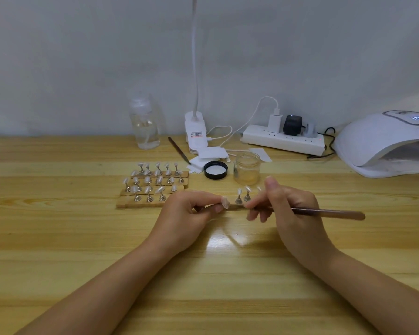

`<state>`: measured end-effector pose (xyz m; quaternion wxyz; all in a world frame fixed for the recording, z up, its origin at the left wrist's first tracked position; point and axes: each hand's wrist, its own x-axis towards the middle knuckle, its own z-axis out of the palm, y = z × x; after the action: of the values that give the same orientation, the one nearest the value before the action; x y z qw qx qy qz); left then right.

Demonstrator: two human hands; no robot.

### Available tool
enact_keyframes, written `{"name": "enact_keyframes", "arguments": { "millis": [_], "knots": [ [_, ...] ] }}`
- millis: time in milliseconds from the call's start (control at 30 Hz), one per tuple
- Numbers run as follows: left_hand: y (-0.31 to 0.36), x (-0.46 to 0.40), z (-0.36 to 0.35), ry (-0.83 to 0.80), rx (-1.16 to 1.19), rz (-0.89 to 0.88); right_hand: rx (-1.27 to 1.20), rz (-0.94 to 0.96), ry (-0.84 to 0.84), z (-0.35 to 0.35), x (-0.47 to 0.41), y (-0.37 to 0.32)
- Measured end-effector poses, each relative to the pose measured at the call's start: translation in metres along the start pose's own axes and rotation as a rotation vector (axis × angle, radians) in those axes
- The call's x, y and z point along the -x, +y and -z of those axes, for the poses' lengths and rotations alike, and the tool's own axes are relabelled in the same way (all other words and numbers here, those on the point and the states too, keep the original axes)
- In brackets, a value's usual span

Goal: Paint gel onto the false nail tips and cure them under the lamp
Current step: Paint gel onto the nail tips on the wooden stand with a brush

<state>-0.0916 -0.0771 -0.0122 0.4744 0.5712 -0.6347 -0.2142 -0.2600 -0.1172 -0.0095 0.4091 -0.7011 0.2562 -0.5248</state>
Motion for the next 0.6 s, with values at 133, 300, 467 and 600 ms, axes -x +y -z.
{"name": "enact_keyframes", "arguments": {
  "millis": [133,300,467,600],
  "knots": [
    [0.0011,0.0004,0.0004,-0.004,0.018,0.0,0.001,-0.037,-0.017,-0.0016,-0.0014,-0.0012],
    [0.001,-0.0005,0.0012,0.02,0.045,0.0,-0.045,-0.046,0.045,0.0016,0.0004,-0.0023],
    [0.001,-0.0004,0.0018,0.065,0.096,0.046,-0.019,-0.023,0.087,0.0004,0.0002,-0.0023],
    [0.0003,0.0007,0.002,0.059,0.118,0.078,0.037,0.043,0.039,-0.0003,0.0018,-0.0011]
  ]
}}
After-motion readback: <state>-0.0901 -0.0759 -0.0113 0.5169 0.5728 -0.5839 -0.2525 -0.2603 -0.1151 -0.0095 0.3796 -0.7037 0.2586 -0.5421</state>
